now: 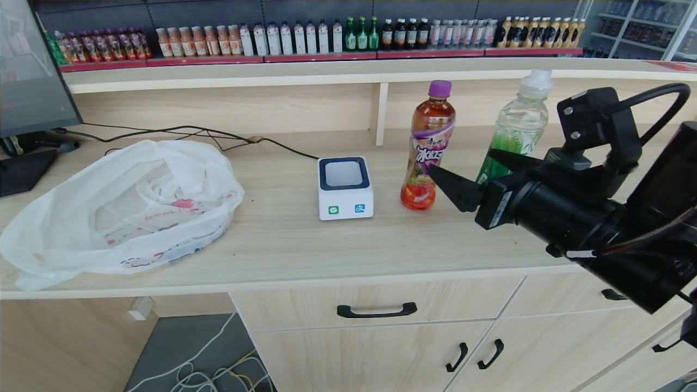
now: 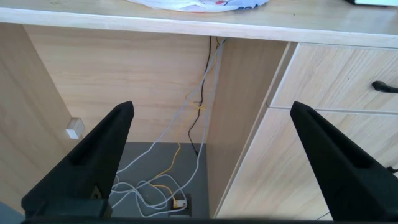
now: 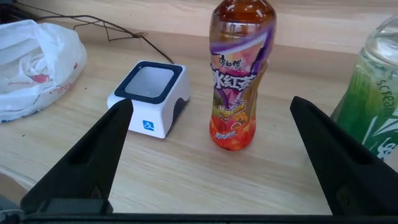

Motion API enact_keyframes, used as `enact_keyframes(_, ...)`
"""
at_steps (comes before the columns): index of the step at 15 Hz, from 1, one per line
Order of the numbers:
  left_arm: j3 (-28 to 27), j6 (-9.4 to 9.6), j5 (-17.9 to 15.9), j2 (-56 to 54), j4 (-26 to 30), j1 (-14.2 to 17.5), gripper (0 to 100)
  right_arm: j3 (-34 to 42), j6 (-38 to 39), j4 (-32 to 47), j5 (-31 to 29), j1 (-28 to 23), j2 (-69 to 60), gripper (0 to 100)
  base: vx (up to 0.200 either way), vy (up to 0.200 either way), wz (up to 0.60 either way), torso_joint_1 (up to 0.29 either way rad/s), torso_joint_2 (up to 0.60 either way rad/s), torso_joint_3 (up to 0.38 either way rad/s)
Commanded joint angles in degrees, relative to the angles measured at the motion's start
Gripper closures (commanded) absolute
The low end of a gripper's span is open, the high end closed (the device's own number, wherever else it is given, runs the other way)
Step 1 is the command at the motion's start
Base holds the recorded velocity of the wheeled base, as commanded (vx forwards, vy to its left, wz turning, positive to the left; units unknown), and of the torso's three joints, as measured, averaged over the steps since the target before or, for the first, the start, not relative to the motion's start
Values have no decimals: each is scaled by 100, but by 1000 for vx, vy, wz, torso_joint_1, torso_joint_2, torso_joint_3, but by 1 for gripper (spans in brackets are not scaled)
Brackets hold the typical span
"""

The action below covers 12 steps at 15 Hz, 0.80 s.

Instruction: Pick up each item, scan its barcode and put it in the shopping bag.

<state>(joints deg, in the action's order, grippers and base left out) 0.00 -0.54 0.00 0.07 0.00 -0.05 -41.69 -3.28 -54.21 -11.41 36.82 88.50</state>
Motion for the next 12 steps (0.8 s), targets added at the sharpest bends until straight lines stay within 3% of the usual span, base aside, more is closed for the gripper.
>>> enact_keyframes(1, 0, 1, 0, 1, 0, -4, 0, -111, 3, -98, -45, 177, 361, 0, 0, 0, 0, 0, 0, 0)
enact_keyframes(2, 0, 1, 0, 1, 0, -4, 0, -296, 3, -678, -204, 212, 844, 0, 0, 0, 0, 0, 0, 0)
enact_keyframes(4, 0, 1, 0, 1, 0, -4, 0, -436, 20, -1012, -397, 282, 1204, 0, 0, 0, 0, 0, 0, 0)
enact_keyframes(7, 0, 1, 0, 1, 0, -4, 0, -524, 55, -1056, -916, 414, 1433, 0, 0, 0, 0, 0, 0, 0)
enact_keyframes(12, 0, 1, 0, 1, 0, -4, 0, -551, 91, -1223, -1232, 414, 1661, 0, 0, 0, 0, 0, 0, 0)
